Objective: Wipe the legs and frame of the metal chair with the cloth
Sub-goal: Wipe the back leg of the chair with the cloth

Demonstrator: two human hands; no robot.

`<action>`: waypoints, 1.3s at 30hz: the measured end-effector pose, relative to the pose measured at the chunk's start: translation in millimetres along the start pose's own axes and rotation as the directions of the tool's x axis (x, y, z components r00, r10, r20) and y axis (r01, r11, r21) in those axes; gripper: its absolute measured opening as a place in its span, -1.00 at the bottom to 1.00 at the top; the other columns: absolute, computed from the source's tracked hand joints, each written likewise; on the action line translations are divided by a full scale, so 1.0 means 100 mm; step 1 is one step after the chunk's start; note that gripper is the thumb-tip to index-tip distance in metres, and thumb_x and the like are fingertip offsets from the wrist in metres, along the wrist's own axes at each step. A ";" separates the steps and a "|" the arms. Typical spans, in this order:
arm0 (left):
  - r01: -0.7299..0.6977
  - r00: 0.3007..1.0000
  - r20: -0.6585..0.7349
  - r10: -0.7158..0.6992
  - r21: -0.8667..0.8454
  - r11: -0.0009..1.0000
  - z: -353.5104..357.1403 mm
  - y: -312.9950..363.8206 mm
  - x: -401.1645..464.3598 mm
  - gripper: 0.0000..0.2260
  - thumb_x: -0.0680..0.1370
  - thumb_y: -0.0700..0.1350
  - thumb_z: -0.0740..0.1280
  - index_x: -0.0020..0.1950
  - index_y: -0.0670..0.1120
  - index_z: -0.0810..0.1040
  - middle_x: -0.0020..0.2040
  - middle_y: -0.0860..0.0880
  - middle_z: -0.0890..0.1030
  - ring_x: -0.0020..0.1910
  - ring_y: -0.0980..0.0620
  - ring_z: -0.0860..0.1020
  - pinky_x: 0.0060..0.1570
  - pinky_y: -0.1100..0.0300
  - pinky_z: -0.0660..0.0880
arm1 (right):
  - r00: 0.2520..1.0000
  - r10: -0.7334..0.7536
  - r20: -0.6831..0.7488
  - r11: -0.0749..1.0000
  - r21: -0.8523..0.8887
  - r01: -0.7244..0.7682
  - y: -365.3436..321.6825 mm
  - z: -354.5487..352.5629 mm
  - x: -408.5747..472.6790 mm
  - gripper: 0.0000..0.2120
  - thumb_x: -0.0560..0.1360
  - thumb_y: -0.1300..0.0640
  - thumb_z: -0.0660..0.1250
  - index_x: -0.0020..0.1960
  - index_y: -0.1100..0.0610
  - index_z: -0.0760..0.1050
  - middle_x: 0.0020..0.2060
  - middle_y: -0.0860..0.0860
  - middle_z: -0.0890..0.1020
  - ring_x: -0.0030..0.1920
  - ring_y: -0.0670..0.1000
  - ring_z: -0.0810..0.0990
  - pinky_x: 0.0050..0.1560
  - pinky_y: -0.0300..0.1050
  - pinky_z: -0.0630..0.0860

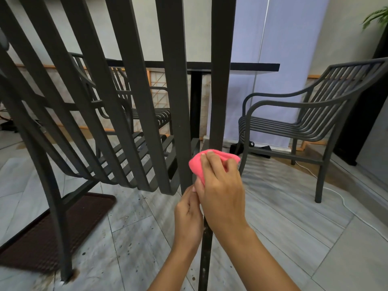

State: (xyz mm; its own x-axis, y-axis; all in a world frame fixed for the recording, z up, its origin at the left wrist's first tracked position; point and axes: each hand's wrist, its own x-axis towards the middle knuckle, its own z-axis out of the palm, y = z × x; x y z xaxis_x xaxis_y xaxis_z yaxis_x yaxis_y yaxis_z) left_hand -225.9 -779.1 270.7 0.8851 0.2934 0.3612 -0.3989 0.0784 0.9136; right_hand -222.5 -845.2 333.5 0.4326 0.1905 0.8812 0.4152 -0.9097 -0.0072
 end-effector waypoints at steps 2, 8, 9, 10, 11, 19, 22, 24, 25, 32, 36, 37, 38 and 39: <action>0.011 1.000 -0.020 -0.010 0.018 1.000 -0.01 -0.04 -0.02 -0.68 0.66 -0.12 0.04 0.06 -0.13 0.59 -0.07 -0.10 0.67 -0.02 -0.04 0.63 -0.01 0.07 0.55 | 1.000 0.019 0.016 1.000 0.007 -0.019 0.00 0.03 -0.07 -0.55 0.24 0.27 0.56 0.10 0.30 0.57 0.02 0.13 0.63 -0.09 0.18 0.57 -0.20 0.02 0.59; 0.074 0.994 -0.085 -0.075 -0.010 0.997 -0.02 -0.14 -0.06 -0.62 0.65 -0.05 0.04 -0.14 -0.15 0.57 -0.26 -0.03 0.64 -0.21 0.07 0.60 -0.20 0.22 0.49 | 0.995 0.051 0.085 0.998 0.032 -0.054 0.01 0.10 -0.24 -0.53 0.22 0.19 0.59 0.09 0.27 0.58 0.01 0.10 0.63 -0.08 0.15 0.58 -0.19 -0.04 0.60; 0.070 0.993 -0.090 -0.070 -0.007 0.998 -0.02 -0.15 -0.06 -0.64 0.65 -0.04 0.05 -0.14 -0.12 0.57 -0.26 0.00 0.65 -0.21 0.10 0.60 -0.21 0.27 0.49 | 0.994 0.056 0.095 0.998 0.034 -0.059 0.01 0.10 -0.27 -0.53 0.22 0.18 0.60 0.09 0.27 0.59 0.01 0.10 0.64 -0.07 0.15 0.59 -0.18 -0.05 0.60; 0.062 0.993 -0.097 -0.062 -0.004 0.998 -0.02 -0.16 -0.07 -0.66 0.65 -0.03 0.05 -0.12 -0.08 0.57 -0.24 0.02 0.65 -0.19 0.12 0.60 -0.21 0.29 0.49 | 0.993 0.061 0.101 0.997 0.039 -0.065 0.02 0.11 -0.30 -0.53 0.22 0.18 0.60 0.08 0.26 0.59 0.01 0.09 0.64 -0.06 0.15 0.59 -0.19 -0.06 0.59; 0.055 0.993 -0.108 -0.056 -0.004 0.998 -0.02 -0.17 -0.07 -0.69 0.64 -0.03 0.06 -0.08 -0.05 0.58 -0.20 0.03 0.65 -0.16 0.13 0.61 -0.19 0.30 0.49 | 0.992 0.064 0.106 0.997 0.044 -0.069 0.02 0.12 -0.33 -0.54 0.23 0.18 0.60 0.08 0.26 0.60 0.01 0.09 0.64 -0.06 0.15 0.60 -0.20 -0.07 0.59; 0.050 0.987 -0.151 -0.045 0.027 0.998 -0.02 -0.23 -0.08 -0.74 0.64 -0.05 0.09 0.13 0.07 0.56 0.01 0.08 0.65 0.04 0.16 0.59 -0.05 0.33 0.50 | 0.985 0.078 0.154 0.995 0.050 -0.086 0.06 0.18 -0.50 -0.54 0.23 0.14 0.59 0.08 0.24 0.60 -0.01 0.09 0.65 -0.04 0.14 0.61 -0.15 -0.07 0.60; 0.061 0.988 -0.145 -0.057 0.024 0.998 -0.02 -0.21 -0.08 -0.73 0.64 -0.06 0.09 0.11 0.09 0.58 0.01 0.12 0.66 0.05 0.17 0.59 -0.02 0.26 0.50 | 0.979 0.078 0.187 0.993 0.068 -0.092 0.07 0.19 -0.56 -0.54 0.22 0.18 0.60 0.08 0.24 0.60 0.00 0.08 0.65 -0.05 0.15 0.61 -0.20 -0.09 0.61; 0.068 0.989 -0.131 -0.065 0.014 0.998 -0.02 -0.18 -0.07 -0.71 0.64 -0.10 0.08 0.11 0.08 0.59 0.03 0.12 0.65 0.07 0.18 0.58 0.00 0.26 0.51 | 0.971 0.080 0.223 0.990 0.093 -0.103 0.07 0.18 -0.59 -0.54 0.22 0.21 0.60 0.09 0.23 0.60 0.01 0.08 0.65 -0.04 0.15 0.61 -0.21 -0.10 0.62; 0.067 0.990 -0.125 -0.065 0.011 0.998 -0.02 -0.17 -0.07 -0.70 0.64 -0.11 0.08 0.10 0.07 0.60 0.03 0.12 0.65 0.07 0.19 0.58 0.01 0.28 0.51 | 0.968 0.081 0.239 0.987 0.117 -0.112 0.08 0.17 -0.61 -0.54 0.21 0.23 0.59 0.09 0.22 0.60 0.01 0.07 0.64 -0.03 0.14 0.60 -0.22 -0.11 0.63; 0.055 0.992 -0.117 -0.053 0.011 0.998 0.03 -0.13 -0.09 -0.69 0.64 -0.12 0.09 0.03 0.12 0.62 -0.03 0.20 0.66 0.02 0.27 0.58 -0.12 0.43 0.49 | 0.963 0.096 0.251 0.902 0.387 -0.190 0.31 0.05 -0.83 -0.55 0.29 0.34 0.52 0.14 0.13 0.56 0.22 0.08 0.41 0.15 0.09 0.47 0.02 -0.20 0.51; 0.055 0.994 -0.096 -0.054 0.016 0.998 0.02 -0.12 -0.08 -0.69 0.64 -0.08 0.08 0.02 0.14 0.61 -0.01 0.20 0.66 0.05 0.23 0.58 -0.02 0.32 0.53 | 0.959 0.179 0.220 0.828 0.494 -0.267 0.41 -0.05 -0.81 -0.52 0.23 0.26 0.57 0.12 0.05 0.58 0.19 -0.07 0.28 0.14 -0.15 0.38 -0.07 -0.63 0.33; 0.058 0.994 -0.098 -0.057 0.013 0.998 0.01 -0.13 -0.08 -0.70 0.63 -0.06 0.08 0.02 0.14 0.61 0.00 0.17 0.66 0.05 0.21 0.59 -0.04 0.32 0.54 | 0.958 0.200 0.207 0.813 0.510 -0.280 0.42 -0.07 -0.77 -0.54 0.23 0.19 0.57 0.11 0.05 0.59 0.19 -0.08 0.27 0.15 -0.21 0.35 -0.09 -0.69 0.27; 0.063 0.993 -0.098 -0.062 0.005 0.998 0.00 -0.14 -0.08 -0.70 0.63 -0.04 0.08 0.03 0.13 0.61 0.01 0.13 0.66 0.05 0.17 0.60 -0.05 0.29 0.56 | 0.958 0.216 0.190 0.798 0.531 -0.286 0.42 -0.10 -0.71 -0.58 0.25 0.10 0.53 0.10 0.05 0.59 0.18 -0.09 0.27 0.16 -0.24 0.33 -0.07 -0.70 0.24; 0.067 0.993 -0.095 -0.067 -0.003 0.998 0.00 -0.15 -0.07 -0.70 0.63 -0.03 0.08 0.05 0.11 0.61 0.03 0.08 0.65 0.05 0.13 0.60 -0.06 0.25 0.57 | 0.958 0.227 0.176 0.777 0.561 -0.287 0.41 -0.12 -0.65 -0.61 0.27 0.02 0.48 0.09 0.04 0.60 0.19 -0.10 0.27 0.16 -0.27 0.32 -0.05 -0.69 0.25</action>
State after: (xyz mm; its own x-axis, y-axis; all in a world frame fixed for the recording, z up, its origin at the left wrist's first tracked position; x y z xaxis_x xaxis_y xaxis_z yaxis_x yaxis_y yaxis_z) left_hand -226.4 -782.5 254.4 0.8830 0.3767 0.2801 -0.3397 0.1007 0.9351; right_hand -243.0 -898.8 281.5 0.6494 0.0412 0.7593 0.6471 -0.5543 -0.5234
